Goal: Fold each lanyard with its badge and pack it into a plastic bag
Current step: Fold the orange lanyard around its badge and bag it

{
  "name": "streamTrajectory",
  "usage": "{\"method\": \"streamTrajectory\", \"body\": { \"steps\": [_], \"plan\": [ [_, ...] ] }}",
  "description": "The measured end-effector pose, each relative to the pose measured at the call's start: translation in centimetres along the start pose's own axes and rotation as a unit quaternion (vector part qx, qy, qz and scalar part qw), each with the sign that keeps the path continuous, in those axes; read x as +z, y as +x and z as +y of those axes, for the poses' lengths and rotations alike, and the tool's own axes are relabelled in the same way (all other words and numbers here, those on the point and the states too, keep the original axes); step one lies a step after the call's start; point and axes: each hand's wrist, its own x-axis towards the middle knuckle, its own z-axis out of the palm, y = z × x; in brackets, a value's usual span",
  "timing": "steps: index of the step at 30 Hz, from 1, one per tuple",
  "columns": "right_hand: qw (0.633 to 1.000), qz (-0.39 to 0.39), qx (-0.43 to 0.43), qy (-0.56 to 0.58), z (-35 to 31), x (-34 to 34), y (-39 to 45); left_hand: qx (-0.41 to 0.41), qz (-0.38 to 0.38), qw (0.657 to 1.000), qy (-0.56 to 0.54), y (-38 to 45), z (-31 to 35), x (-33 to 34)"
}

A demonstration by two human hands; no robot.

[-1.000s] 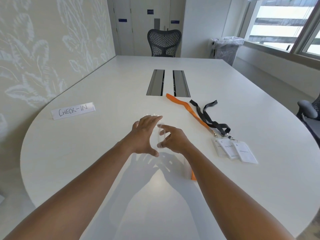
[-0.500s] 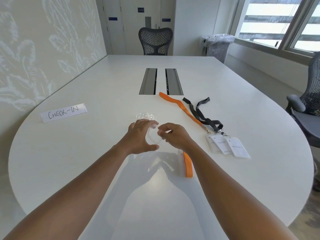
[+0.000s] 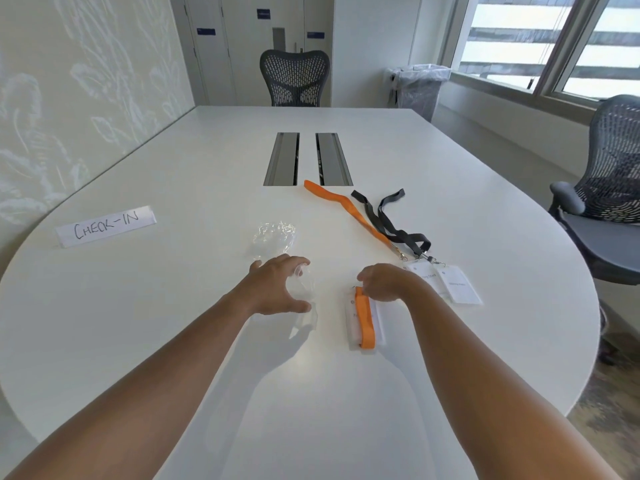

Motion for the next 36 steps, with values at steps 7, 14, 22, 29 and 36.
{"method": "streamTrajectory", "body": {
  "steps": [7, 14, 22, 29, 36],
  "plan": [
    [0.999, -0.032, -0.008, 0.033, -0.1, -0.5, -1.3, -0.001, -0.014, 1.0, -0.006, -0.1, 0.4, 0.5],
    [0.992, 0.001, 0.002, 0.128, -0.5, 0.5, -1.6, -0.007, -0.015, 1.0, -0.021, -0.6, 0.2, 1.0],
    [0.941, 0.016, 0.034, 0.337, -0.6, 1.0, -1.5, -0.021, -0.018, 0.999, -0.045, -1.5, 0.1, 1.6],
    [0.793, 0.161, 0.076, 0.583, -0.4, 1.7, -0.5, -0.027, 0.0, 0.997, -0.073, -2.4, 0.1, 2.4],
    [0.736, 0.23, 0.098, 0.63, -2.2, 4.8, -0.9, -0.023, 0.068, 0.991, -0.109, -3.5, 0.9, 4.1]
  ]
}}
